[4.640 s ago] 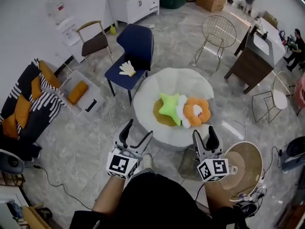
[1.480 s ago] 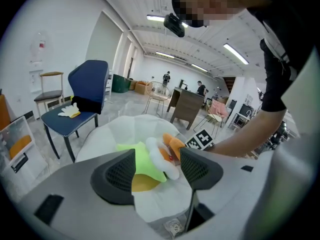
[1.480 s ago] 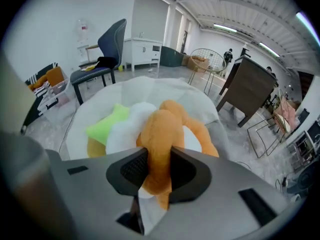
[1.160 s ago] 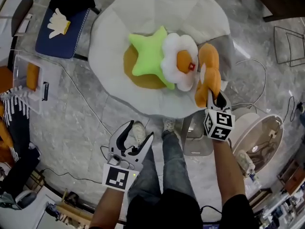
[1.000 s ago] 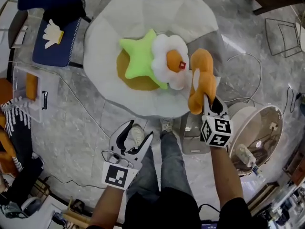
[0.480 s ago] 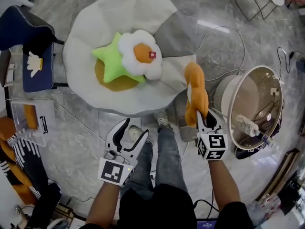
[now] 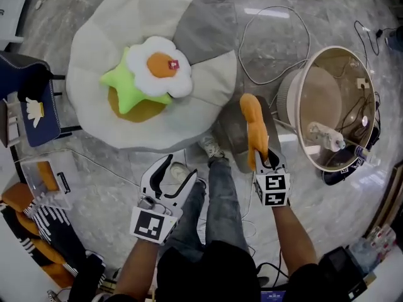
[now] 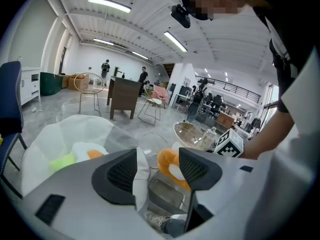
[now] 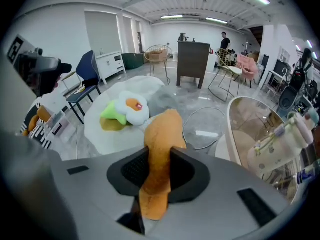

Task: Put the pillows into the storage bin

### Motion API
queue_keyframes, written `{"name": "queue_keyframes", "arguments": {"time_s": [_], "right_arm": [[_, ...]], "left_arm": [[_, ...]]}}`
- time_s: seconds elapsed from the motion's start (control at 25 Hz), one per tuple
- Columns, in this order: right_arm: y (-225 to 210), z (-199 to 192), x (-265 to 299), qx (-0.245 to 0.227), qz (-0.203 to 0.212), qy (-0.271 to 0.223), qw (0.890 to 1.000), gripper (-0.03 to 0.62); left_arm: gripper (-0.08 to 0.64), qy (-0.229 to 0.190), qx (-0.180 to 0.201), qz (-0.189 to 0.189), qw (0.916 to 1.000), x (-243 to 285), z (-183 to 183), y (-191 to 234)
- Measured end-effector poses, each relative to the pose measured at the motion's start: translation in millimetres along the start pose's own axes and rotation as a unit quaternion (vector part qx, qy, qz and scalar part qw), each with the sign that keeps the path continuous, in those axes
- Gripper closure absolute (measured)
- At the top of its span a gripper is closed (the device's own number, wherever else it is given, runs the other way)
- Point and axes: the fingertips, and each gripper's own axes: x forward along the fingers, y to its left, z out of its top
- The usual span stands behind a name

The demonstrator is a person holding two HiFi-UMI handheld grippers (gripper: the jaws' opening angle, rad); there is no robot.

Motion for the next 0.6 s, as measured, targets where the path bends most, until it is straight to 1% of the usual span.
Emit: {"name": "queue_keyframes", "arguments": {"time_s": [0.16, 0.28, 0.36, 0.48, 0.6], "right_arm": [[-11.9, -35.0, 21.4, 0.024, -0.015, 0.023, 0.999, 0.495], [-22.6, -60.7, 41.6, 0.026, -0.025, 0.048, 0.998, 0.495], [-31.0, -76.2, 57.8, 0.030, -0.018, 0.064, 0.997, 0.494], [-42.2, -98.8, 79.6, 0.050, 0.000, 0.086, 0.995, 0.494], [-49.6, -115.9, 94.3, 0.067, 0.005, 0.098, 0.993, 0.492]], "left_arm": [[0.282, 0.011, -0.003, -0.017, 0.9998, 13.8, -12.2, -11.9], [0.282, 0.022, -0.006, -0.027, 0.9994, 21.0, -19.4, -18.2], [0.282, 0.028, -0.012, -0.031, 0.9991, 25.7, -21.2, -19.9], [0.282, 0.037, 0.001, -0.036, 0.9986, 30.1, -28.0, -17.4], [0.282, 0.050, 0.004, -0.038, 0.9980, 34.8, -38.0, -11.8]]}}
